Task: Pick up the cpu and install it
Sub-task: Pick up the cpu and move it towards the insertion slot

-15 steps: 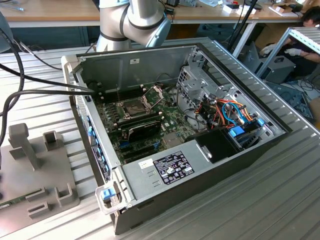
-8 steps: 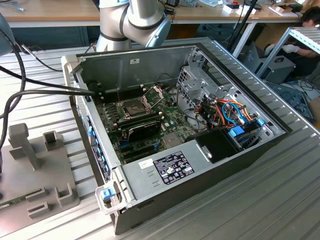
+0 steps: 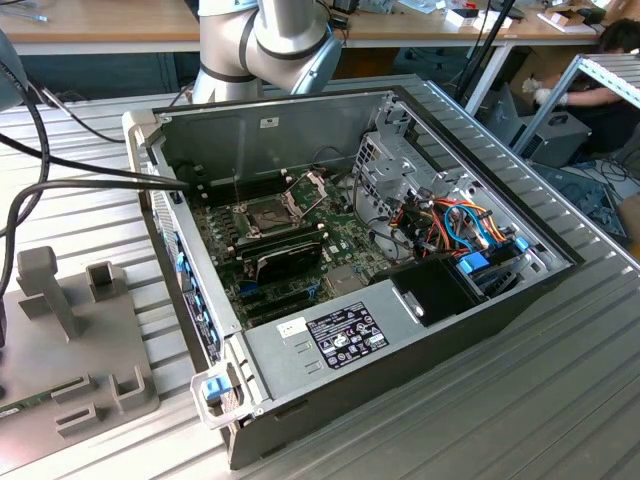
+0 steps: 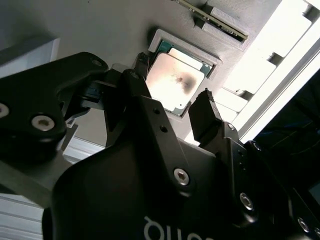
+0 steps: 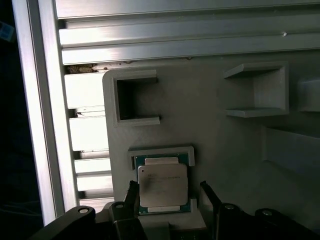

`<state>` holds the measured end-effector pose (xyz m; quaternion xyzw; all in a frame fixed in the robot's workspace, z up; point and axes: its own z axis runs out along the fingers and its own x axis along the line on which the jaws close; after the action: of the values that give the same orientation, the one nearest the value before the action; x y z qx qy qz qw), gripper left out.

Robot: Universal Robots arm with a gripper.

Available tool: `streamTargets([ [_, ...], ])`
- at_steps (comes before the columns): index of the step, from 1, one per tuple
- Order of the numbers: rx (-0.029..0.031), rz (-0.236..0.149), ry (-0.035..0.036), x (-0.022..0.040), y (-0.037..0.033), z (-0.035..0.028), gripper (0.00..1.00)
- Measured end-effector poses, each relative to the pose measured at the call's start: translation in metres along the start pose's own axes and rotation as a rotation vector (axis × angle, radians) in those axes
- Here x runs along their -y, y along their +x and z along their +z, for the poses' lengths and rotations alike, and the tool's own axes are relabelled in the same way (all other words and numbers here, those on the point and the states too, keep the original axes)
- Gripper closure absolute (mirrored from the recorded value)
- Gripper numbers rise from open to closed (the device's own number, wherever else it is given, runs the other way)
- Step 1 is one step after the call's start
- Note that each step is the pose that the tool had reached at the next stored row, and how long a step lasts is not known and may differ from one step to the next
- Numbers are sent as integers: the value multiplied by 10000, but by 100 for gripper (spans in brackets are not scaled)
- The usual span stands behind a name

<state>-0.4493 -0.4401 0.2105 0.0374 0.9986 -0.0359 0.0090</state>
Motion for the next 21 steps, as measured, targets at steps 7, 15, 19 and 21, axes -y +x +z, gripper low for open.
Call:
streamTargets([
  [7,60,2,-3,-1,17,26,40],
  [15,68,-99,-2,-2,18,35,40],
  [19,70,-104,-3,-3,19,36,40],
  [21,79,-150,-6,-3,19,38,40],
])
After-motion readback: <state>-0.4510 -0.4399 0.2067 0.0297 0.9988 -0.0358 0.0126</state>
